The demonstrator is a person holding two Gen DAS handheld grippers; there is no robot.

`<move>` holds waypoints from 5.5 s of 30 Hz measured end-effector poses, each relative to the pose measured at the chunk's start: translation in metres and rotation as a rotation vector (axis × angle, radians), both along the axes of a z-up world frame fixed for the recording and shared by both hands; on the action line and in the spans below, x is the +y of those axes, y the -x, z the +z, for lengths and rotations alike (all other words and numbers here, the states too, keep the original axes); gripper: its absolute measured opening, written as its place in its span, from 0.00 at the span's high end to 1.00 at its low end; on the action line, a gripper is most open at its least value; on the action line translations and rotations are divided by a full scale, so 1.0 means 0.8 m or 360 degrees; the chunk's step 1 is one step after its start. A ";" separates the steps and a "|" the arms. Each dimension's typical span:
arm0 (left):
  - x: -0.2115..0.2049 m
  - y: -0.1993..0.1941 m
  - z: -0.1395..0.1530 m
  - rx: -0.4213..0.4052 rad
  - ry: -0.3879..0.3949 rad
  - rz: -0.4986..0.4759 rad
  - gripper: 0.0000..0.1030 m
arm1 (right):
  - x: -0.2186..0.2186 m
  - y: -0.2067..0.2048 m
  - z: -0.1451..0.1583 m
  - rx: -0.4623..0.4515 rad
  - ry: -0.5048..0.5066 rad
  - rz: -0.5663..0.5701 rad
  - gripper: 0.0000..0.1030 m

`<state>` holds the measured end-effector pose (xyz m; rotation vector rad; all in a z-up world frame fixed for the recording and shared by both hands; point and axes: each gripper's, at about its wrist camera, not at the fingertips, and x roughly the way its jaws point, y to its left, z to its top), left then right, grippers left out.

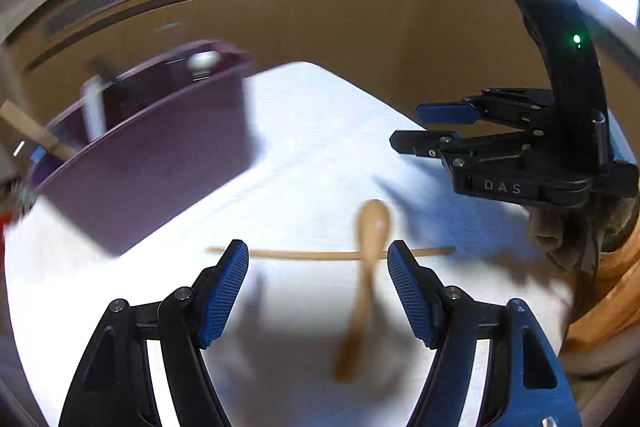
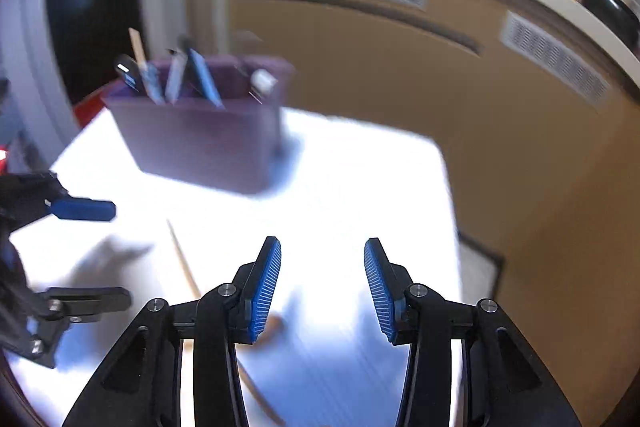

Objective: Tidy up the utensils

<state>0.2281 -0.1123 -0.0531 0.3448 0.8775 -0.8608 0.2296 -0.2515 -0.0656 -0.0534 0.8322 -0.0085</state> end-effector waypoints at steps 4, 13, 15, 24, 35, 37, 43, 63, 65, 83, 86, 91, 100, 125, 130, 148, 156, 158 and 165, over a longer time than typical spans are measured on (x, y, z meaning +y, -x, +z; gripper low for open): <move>-0.055 0.003 -0.015 0.0071 -0.0126 -0.0184 0.50 | -0.038 0.038 -0.018 0.0028 -0.0130 -0.0121 0.56; -0.111 -0.021 -0.049 0.0066 -0.0404 -0.0120 0.50 | -0.064 0.090 -0.025 -0.0043 -0.0162 -0.0144 0.48; -0.117 -0.027 -0.054 0.0078 -0.0444 -0.0103 0.51 | -0.061 0.090 -0.026 -0.0052 -0.0148 -0.0128 0.46; -0.112 -0.019 -0.058 0.0089 -0.0395 -0.0092 0.72 | -0.056 0.086 -0.029 -0.0023 -0.0169 -0.0129 0.45; 0.016 -0.012 0.002 0.0000 -0.0081 0.0356 0.74 | -0.020 0.084 -0.017 -0.0003 -0.0079 -0.0011 0.44; 0.050 -0.010 0.011 -0.0008 -0.0039 0.0460 0.74 | -0.007 0.077 -0.017 0.0023 -0.0057 0.0047 0.44; 0.137 0.005 0.024 -0.0028 0.0038 0.0729 0.74 | 0.060 0.040 -0.023 0.0132 -0.0035 0.0375 0.44; 0.240 0.000 0.006 0.0130 0.0399 0.0943 0.74 | 0.188 -0.103 -0.064 0.0417 0.0111 0.0758 0.70; 0.237 -0.002 0.003 0.0145 0.0397 0.0941 0.74 | 0.187 -0.104 -0.064 0.0425 0.0098 0.0767 0.75; 0.186 0.015 0.052 0.0006 0.0334 0.0852 0.74 | 0.124 -0.025 0.063 0.0069 -0.0079 0.0640 0.94; 0.170 0.024 0.072 -0.0063 0.0332 0.0810 0.74 | 0.115 -0.010 0.088 -0.0023 -0.0095 0.0611 0.95; 0.151 0.042 0.105 -0.0181 0.0346 0.0757 0.74 | 0.106 0.017 0.129 -0.0170 -0.0112 0.0571 0.95; 0.136 0.050 0.165 -0.0416 0.0356 0.0728 0.75 | 0.105 0.050 0.191 -0.0389 -0.0057 0.0524 0.95; 0.108 -0.111 0.257 -0.0513 0.0426 0.0831 0.75 | 0.095 -0.078 0.339 -0.0623 -0.0079 0.0420 0.95; 0.102 -0.159 0.194 -0.0273 0.0350 0.0838 0.75 | 0.093 -0.137 0.278 -0.0438 -0.0119 0.0390 0.95; 0.095 -0.211 0.081 -0.0053 0.0215 0.0927 0.51 | 0.101 -0.228 0.126 -0.0068 -0.0113 0.0379 0.93; 0.129 -0.173 0.111 -0.0194 0.0346 0.1046 0.16 | 0.095 -0.180 0.138 -0.0197 -0.0101 0.0314 0.53; 0.138 -0.157 0.117 -0.0241 0.0350 0.1073 0.12 | 0.086 -0.157 0.143 -0.0270 -0.0123 0.0269 0.34; 0.157 -0.060 0.118 -0.0450 0.0357 0.1190 0.01 | 0.056 -0.066 0.133 -0.0396 -0.0226 0.0105 0.23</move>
